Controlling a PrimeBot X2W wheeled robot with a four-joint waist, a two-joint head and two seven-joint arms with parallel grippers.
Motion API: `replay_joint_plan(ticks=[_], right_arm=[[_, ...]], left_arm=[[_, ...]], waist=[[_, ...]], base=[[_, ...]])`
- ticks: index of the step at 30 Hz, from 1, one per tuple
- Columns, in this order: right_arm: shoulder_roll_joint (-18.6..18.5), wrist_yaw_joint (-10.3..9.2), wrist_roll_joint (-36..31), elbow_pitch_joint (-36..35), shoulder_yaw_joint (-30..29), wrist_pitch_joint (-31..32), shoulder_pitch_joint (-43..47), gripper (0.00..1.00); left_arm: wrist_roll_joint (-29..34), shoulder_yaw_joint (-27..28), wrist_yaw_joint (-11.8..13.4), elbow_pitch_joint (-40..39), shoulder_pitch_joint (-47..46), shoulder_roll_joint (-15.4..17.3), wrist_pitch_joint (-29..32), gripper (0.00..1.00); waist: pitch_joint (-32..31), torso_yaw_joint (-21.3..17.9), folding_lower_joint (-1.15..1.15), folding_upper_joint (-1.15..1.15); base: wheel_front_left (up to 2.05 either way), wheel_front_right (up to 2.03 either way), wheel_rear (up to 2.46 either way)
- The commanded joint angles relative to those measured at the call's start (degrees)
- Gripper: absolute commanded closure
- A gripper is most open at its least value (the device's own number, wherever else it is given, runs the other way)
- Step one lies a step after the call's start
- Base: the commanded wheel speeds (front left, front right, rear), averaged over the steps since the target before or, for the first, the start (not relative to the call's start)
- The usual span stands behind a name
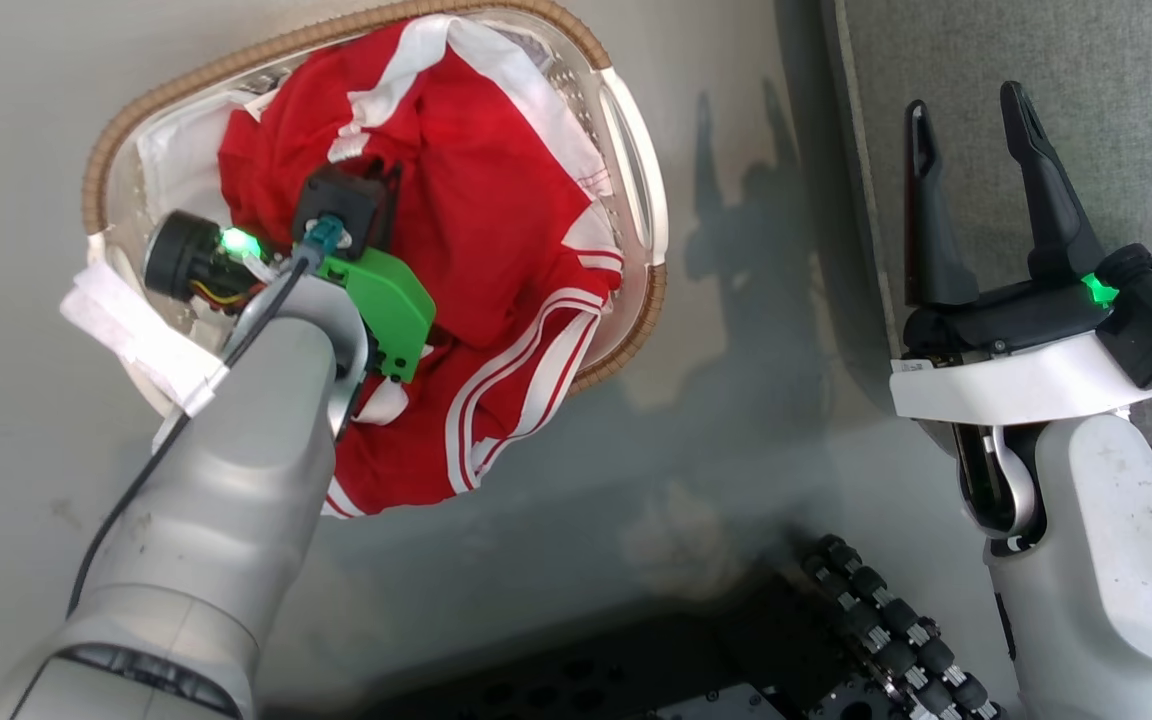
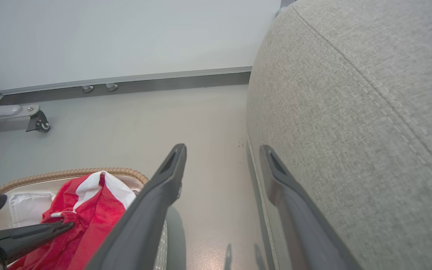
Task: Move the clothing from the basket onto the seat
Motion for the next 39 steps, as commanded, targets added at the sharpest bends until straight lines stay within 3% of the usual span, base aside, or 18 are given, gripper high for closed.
replay_joint_plan(ticks=[1,13,24,33,39], right_arm=[[-0.2,-0.02,-0.34,0.43,-0.35,-0.26,0.27,0.0],[-0.2,-0.02,-2.52,4.01,-1.29,-0.26,2.23,0.0],[-0.22,-0.02,-4.37,8.72,-1.82,-0.21,9.07,0.0],[-0.22,-0.02,-5.11,11.17,-0.38,-0.21,15.11,0.0],[-0.22,-0.02,-5.71,11.76,2.73,-0.21,16.89,0.0]], left_arm=[[-0.54,0.21,-0.37,-1.14,1.53,0.27,-0.06,1.0],[0.52,0.9,-1.67,-14.76,13.7,3.17,-0.06,1.0],[3.3,0.64,-2.3,-29.56,25.88,7.11,-0.06,1.0],[4.21,-1.57,-2.86,-38.14,28.21,11.84,-0.07,1.0],[5.0,-5.01,-2.93,-41.48,24.37,16.55,-0.04,1.0]], waist=[[-1.65,0.96,0.0,0.0],[-14.28,5.04,0.0,0.0],[-31.33,7.27,0.0,0.0],[-42.96,7.97,0.0,0.0],[-47.85,8.11,0.0,0.0]], base=[[0.0,0.0,0.0],[0.0,0.0,0.0],[0.0,0.0,0.0],[0.0,0.0,0.0],[0.0,0.0,0.0]])
